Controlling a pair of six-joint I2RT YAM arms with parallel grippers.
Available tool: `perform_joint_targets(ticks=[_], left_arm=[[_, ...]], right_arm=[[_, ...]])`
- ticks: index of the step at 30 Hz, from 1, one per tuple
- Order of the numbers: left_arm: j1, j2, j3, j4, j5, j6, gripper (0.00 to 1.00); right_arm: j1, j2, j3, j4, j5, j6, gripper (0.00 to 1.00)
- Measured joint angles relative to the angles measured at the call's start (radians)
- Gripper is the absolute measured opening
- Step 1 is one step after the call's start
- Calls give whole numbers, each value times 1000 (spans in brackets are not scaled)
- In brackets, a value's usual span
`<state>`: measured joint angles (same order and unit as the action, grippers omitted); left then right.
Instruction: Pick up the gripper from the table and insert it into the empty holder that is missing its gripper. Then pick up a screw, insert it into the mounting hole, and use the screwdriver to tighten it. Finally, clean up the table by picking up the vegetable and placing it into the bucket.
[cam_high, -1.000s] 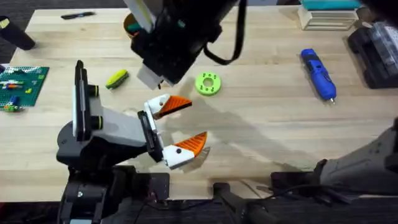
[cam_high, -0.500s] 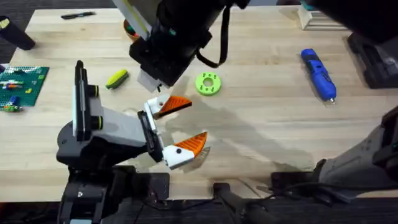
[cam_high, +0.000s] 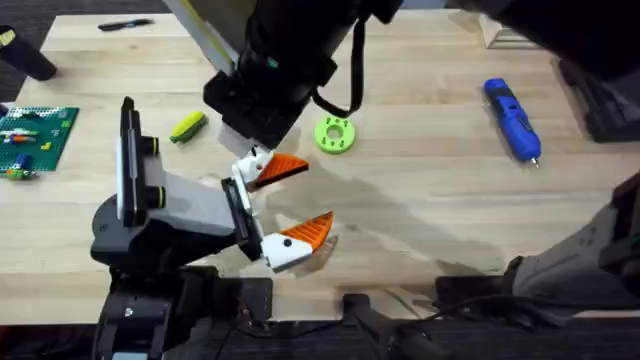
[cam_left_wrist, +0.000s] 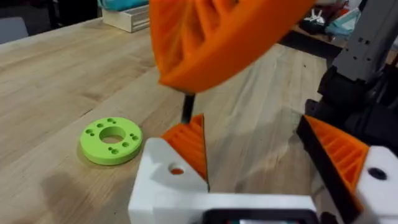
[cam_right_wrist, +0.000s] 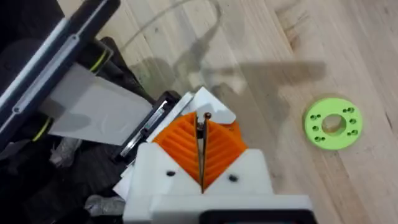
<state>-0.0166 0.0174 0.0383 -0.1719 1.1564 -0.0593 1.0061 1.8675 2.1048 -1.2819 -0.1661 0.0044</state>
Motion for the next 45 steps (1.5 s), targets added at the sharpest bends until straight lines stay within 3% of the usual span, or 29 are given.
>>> perform_joint_targets(ticks=[16,45], left_arm=[[0,0,0,0,0,0,890],[0,0,0,0,0,0,890]], right_arm=[[0,61,0,10,0,0,6],[0,62,0,-6,0,0,6]])
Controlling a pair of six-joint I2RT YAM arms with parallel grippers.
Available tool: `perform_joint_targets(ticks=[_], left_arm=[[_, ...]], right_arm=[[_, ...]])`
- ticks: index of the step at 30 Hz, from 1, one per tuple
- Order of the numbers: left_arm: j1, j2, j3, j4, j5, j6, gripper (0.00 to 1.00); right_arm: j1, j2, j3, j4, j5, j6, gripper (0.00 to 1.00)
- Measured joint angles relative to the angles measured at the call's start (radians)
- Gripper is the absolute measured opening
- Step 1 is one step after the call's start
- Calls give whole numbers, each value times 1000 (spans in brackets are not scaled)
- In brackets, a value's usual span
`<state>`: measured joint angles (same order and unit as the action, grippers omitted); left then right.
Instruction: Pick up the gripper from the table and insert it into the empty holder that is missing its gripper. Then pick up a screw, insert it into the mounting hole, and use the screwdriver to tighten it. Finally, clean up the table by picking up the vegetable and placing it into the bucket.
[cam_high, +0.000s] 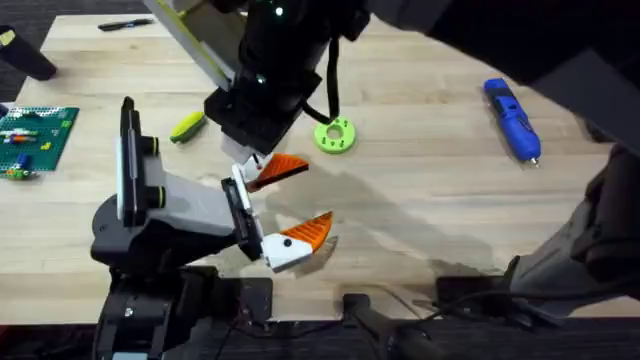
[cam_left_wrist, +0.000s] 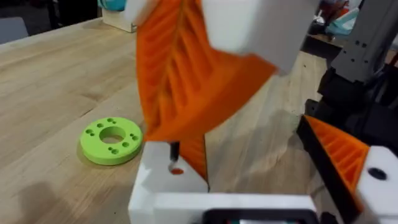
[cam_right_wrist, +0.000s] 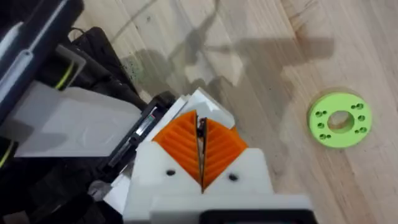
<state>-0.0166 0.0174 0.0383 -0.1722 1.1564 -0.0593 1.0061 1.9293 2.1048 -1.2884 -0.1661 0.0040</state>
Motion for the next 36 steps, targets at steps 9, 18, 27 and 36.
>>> perform_joint_targets(ticks=[9,18,27,36], left_arm=[[0,0,0,0,0,0,891],[0,0,0,0,0,0,890],[0,0,0,0,0,0,890],[0,0,0,0,0,0,890]], right_arm=[[0,21,0,-3,0,0,6],[0,21,0,-11,0,0,6],[0,21,0,-8,0,0,6],[0,21,0,-6,0,0,6]])
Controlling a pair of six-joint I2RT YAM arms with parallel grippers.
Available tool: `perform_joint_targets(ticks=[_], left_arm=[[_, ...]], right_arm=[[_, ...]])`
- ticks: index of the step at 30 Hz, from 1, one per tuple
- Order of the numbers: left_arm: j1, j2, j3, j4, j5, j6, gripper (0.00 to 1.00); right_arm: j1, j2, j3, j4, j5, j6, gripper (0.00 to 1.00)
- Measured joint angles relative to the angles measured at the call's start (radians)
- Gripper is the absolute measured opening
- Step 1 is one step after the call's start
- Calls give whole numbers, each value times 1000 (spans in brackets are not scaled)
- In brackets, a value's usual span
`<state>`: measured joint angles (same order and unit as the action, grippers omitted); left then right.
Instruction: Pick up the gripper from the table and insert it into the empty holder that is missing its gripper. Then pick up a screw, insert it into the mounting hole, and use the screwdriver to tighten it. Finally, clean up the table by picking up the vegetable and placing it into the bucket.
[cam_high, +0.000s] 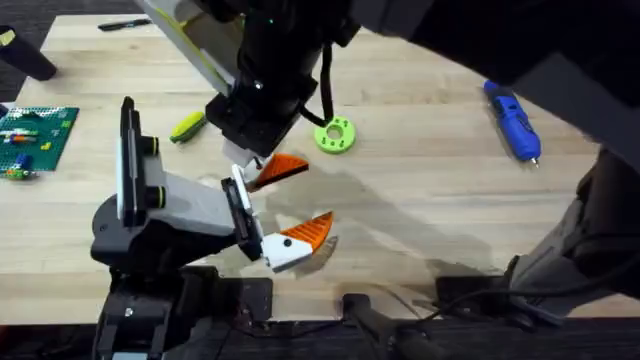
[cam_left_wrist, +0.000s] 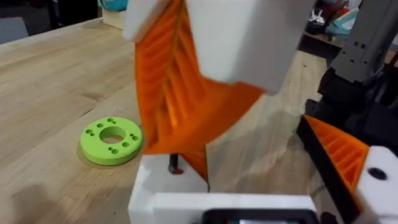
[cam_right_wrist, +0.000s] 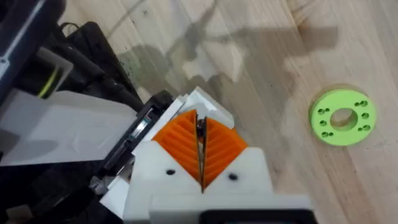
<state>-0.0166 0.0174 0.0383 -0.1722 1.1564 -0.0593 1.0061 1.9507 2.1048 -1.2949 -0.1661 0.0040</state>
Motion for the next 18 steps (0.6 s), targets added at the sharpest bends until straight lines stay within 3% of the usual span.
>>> perform_joint_targets(ticks=[18], left_arm=[[0,0,0,0,0,0,890]], right_arm=[[5,40,0,-14,-9,0,6]])
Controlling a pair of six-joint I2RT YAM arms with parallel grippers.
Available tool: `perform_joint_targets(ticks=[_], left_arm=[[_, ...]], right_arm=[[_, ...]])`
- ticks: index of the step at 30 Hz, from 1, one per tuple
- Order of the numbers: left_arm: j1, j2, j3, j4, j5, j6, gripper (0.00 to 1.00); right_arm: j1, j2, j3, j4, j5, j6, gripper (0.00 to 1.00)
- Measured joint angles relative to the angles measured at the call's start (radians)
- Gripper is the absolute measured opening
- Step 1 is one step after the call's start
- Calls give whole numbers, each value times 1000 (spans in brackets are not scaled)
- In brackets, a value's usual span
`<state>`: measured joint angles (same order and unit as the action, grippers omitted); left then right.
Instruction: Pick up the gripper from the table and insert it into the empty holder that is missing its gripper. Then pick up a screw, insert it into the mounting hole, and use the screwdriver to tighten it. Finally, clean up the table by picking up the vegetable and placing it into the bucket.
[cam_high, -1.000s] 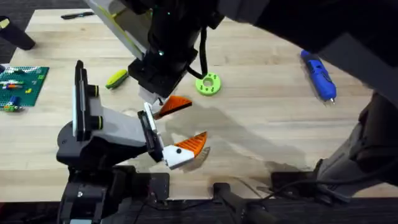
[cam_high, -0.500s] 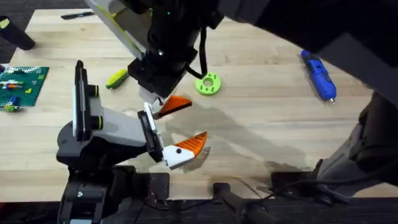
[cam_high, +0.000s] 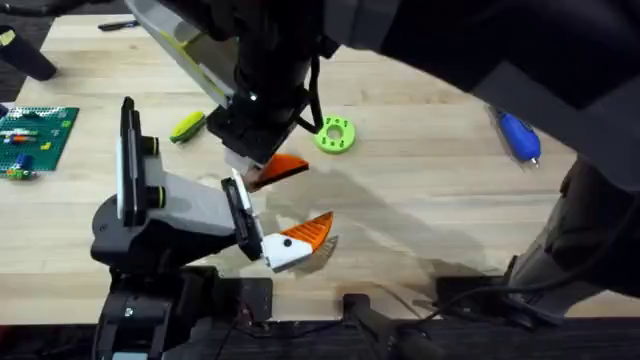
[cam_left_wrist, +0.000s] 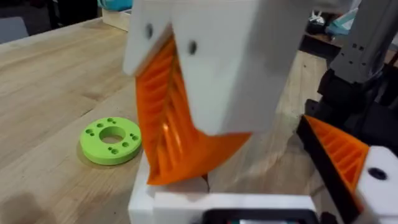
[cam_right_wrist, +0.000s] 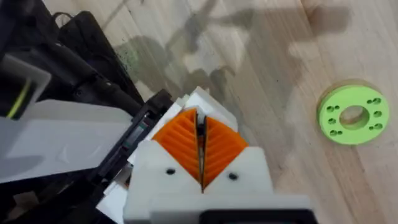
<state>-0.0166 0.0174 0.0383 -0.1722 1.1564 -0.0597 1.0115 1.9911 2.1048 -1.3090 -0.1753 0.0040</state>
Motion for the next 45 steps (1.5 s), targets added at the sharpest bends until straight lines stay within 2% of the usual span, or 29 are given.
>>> perform_joint_targets(ticks=[7,9,10,16,29,35,36,37,39,41,45], left_arm=[[0,0,0,0,0,0,890],[0,0,0,0,0,0,890],[0,0,0,0,-1,-1,890],[0,0,0,0,-1,-1,891],[0,0,0,0,-1,-1,891],[0,0,0,0,0,0,891],[0,0,0,0,0,0,891],[0,0,0,0,0,0,890],[0,0,0,0,0,0,891],[0,0,0,0,0,0,891],[0,0,0,0,0,0,890]], right_arm=[[0,0,0,0,-2,1,18],[0,0,0,0,-5,1,87],[1,0,0,0,-8,0,202],[-2,0,0,-1,0,0,348],[-2,0,8,-2,5,0,377],[-5,-9,59,-11,10,0,470],[-7,-16,64,-18,17,0,499],[-26,-47,75,-51,41,0,726],[-50,-71,77,-61,55,-1,870],[-76,-92,77,-61,63,0,967],[-128,-124,79,-71,75,0,992]])
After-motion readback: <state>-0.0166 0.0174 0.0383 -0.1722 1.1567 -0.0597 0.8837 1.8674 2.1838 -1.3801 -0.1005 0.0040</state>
